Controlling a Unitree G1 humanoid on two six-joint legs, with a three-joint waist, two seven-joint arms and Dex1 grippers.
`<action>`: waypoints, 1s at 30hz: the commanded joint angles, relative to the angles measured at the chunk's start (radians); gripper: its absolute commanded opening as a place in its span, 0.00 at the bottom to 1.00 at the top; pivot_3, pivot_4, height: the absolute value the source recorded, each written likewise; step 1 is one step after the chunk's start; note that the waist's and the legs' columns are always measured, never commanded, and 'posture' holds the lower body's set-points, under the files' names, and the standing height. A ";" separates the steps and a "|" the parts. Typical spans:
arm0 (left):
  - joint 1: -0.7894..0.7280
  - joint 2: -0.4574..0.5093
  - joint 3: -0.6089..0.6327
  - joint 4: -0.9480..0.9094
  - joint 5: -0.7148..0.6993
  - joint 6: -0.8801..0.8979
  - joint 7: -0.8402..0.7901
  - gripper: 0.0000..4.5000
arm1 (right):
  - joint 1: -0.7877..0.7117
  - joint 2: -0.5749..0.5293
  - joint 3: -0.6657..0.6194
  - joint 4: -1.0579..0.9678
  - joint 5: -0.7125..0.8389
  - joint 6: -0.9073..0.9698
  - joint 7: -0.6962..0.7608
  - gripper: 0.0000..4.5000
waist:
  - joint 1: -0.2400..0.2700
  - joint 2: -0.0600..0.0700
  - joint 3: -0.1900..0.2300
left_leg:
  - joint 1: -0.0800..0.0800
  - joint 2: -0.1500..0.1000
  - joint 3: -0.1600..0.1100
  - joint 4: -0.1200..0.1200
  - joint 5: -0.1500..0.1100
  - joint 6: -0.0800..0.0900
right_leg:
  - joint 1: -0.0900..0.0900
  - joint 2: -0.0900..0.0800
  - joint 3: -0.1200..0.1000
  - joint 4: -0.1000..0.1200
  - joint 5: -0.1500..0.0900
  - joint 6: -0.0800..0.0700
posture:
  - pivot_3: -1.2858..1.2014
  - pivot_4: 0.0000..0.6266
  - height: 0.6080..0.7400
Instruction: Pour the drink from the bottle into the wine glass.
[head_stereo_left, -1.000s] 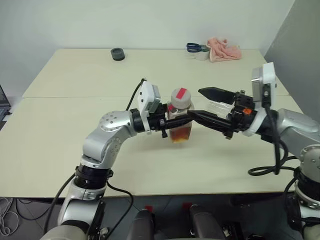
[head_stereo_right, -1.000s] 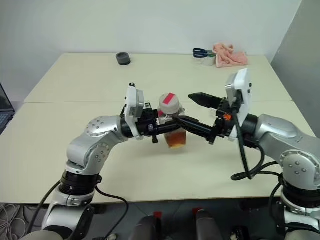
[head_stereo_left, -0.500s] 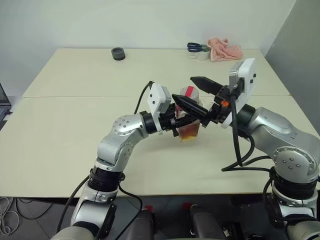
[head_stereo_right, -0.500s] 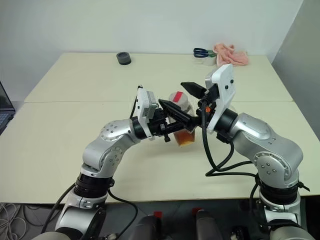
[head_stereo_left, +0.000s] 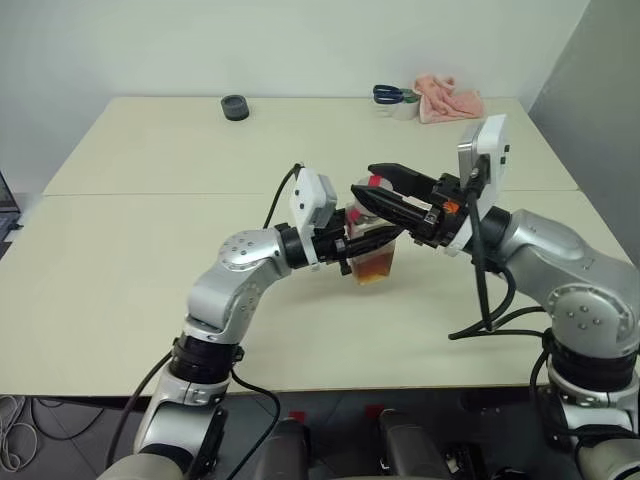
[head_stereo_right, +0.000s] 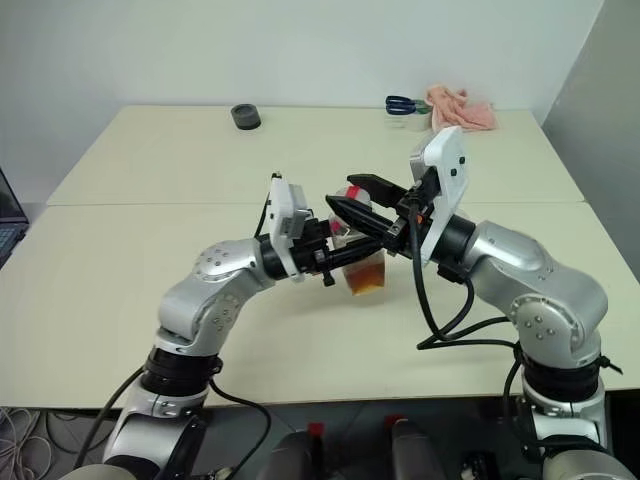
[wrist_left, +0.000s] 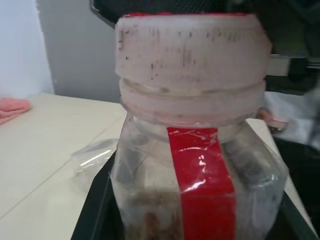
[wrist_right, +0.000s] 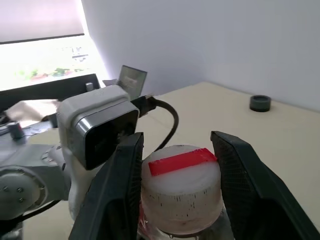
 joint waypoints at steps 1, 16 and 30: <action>-0.022 0.057 -0.015 -0.161 -0.181 0.107 -0.150 0.38 | -0.103 -0.064 0.004 0.080 0.063 -0.021 0.257 0.40 | 0.001 0.000 0.000 | 0.000 0.000 0.000 0.000 0.000 0.000 | 0.000 0.000 -0.001 0.000 0.000 0.000 | 0.52 0.24 1.00; -0.012 0.089 0.022 -0.187 -0.200 0.151 -0.083 0.38 | -0.077 -0.175 -0.087 0.130 0.104 0.035 0.317 1.00 | 0.007 0.000 0.000 | -0.001 0.000 -0.001 0.000 0.000 0.000 | 0.001 -0.002 -0.001 -0.002 0.000 0.000 | 0.52 0.24 1.00; 0.019 0.017 0.005 -0.095 -0.046 0.026 0.039 0.38 | 0.075 -0.091 -0.123 -0.085 0.150 0.012 -0.003 1.00 | 0.004 0.000 0.000 | 0.000 0.000 0.000 0.000 0.000 0.000 | 0.001 0.000 0.000 0.000 0.000 0.000 | 0.52 0.24 1.00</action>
